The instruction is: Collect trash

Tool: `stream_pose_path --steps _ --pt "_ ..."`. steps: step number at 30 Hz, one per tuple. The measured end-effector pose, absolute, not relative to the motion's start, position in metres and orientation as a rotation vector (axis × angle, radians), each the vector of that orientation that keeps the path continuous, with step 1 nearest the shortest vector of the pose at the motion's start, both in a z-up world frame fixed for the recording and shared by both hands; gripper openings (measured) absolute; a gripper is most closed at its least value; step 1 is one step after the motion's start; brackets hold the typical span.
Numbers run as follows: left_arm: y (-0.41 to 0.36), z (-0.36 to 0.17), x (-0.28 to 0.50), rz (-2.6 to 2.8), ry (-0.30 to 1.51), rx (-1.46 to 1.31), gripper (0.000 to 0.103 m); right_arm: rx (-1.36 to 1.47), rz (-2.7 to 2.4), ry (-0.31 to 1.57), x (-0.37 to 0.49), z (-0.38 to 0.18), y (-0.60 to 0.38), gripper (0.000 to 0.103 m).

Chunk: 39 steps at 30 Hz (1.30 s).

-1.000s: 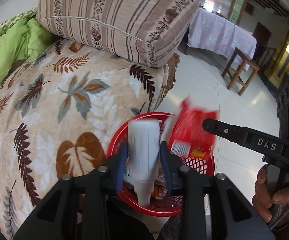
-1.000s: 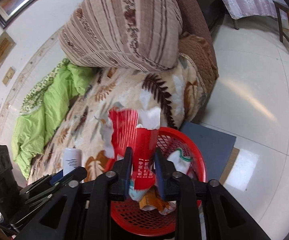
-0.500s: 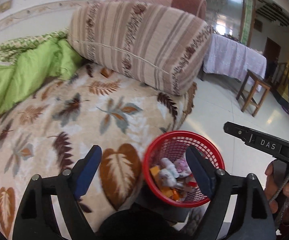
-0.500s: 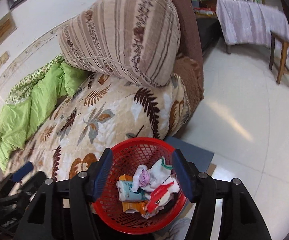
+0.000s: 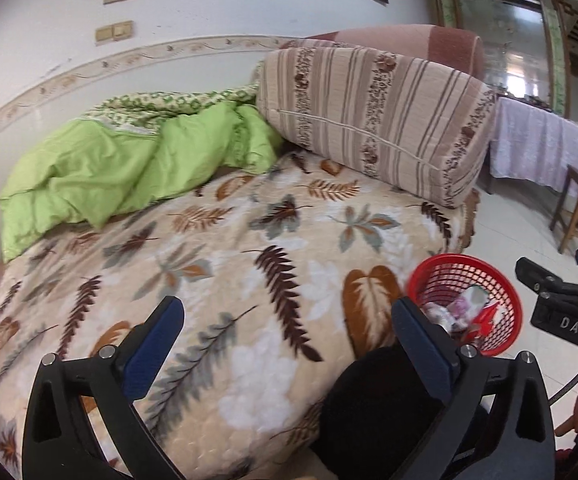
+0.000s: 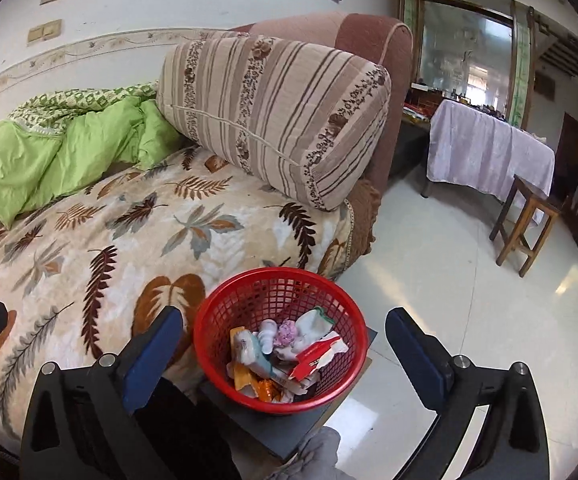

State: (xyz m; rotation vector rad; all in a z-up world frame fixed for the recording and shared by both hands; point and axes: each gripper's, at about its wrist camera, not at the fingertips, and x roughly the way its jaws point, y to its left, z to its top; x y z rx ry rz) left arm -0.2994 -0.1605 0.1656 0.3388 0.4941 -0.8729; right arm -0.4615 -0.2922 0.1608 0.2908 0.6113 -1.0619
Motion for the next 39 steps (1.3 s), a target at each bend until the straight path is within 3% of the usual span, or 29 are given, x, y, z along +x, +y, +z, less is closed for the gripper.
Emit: stream_pose_path --steps 39 --pt "-0.142 0.158 -0.305 -0.844 0.493 0.358 0.103 0.266 -1.044 0.669 -0.451 0.158 -0.272 0.102"
